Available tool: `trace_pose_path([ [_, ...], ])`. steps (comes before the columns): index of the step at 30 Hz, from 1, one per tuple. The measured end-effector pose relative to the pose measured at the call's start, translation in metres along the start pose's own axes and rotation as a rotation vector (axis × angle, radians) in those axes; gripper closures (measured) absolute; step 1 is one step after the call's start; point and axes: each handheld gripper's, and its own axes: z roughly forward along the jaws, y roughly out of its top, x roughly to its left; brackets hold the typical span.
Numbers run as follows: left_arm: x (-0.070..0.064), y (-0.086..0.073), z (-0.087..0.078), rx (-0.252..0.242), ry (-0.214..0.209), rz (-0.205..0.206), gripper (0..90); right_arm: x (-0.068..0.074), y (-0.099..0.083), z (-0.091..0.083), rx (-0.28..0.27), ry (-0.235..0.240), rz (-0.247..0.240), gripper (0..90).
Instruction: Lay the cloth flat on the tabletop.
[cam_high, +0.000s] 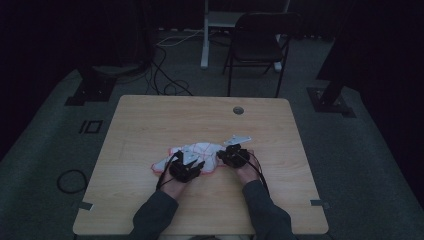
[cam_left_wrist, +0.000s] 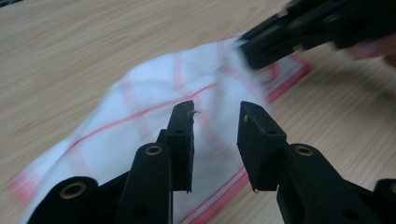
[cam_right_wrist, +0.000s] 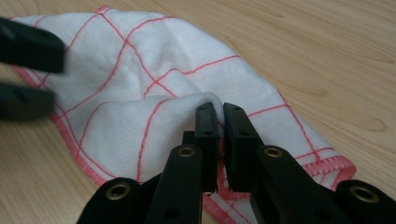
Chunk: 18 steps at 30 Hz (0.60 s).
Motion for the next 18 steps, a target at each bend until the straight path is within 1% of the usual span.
trace_pose_path([
  [1, -0.007, 0.004, 0.009, 0.012, 0.003, 0.027, 65.9, 0.0, 0.0, 0.0, 0.0, 0.003, -0.003, 85.7],
  [3, -0.01, 0.006, 0.019, 0.043, 0.02, 0.048, 66.0, 0.0, 0.0, 0.0, -0.001, 0.005, -0.004, 85.5],
  [4, -0.01, 0.006, 0.019, 0.043, 0.02, 0.048, 66.8, 0.0, 0.0, 0.0, -0.001, 0.005, -0.004, 85.5],
  [5, -0.011, 0.006, 0.023, 0.06, 0.037, 0.059, 66.8, 0.0, 0.0, -0.001, -0.002, 0.006, -0.006, 85.1],
  [6, -0.011, 0.006, 0.023, 0.06, 0.037, 0.059, 70.8, 0.0, 0.0, -0.001, -0.002, 0.006, -0.006, 85.1],
  [7, -0.008, 0.006, 0.028, 0.086, 0.051, 0.061, 70.8, 0.001, 0.0, -0.001, -0.003, 0.009, -0.007, 83.2],
  [8, -0.003, 0.005, 0.03, 0.1, 0.054, 0.038, 86.2, 0.003, 0.0, -0.004, -0.006, 0.009, -0.016, 75.1],
  [10, 0.003, 0.004, 0.031, 0.109, 0.065, 0.025, 88.2, 0.003, 0.0, -0.008, -0.024, 0.007, -0.025, 72.5],
  [11, 0.006, 0.004, 0.031, 0.112, 0.072, 0.024, 88.4, 0.004, 0.001, -0.011, -0.035, 0.007, -0.021, 72.4],
  [12, 0.009, 0.004, 0.031, 0.108, 0.074, 0.013, 88.4, 0.005, 0.002, -0.013, -0.05, 0.007, -0.02, 72.7],
  [15, 0.016, 0.002, 0.03, 0.101, 0.084, -0.014, 88.4, 0.01, 0.002, -0.018, -0.075, 0.017, -0.042, 77.1],
  [16, 0.019, 0.001, 0.03, 0.098, 0.085, -0.027, 88.3, 0.012, 0.002, -0.019, -0.079, 0.026, -0.059, 79.0],
  [18, 0.022, 0.001, 0.03, 0.098, 0.09, -0.036, 88.1, 0.018, 0.001, -0.02, -0.081, 0.044, -0.083, 81.4],
])
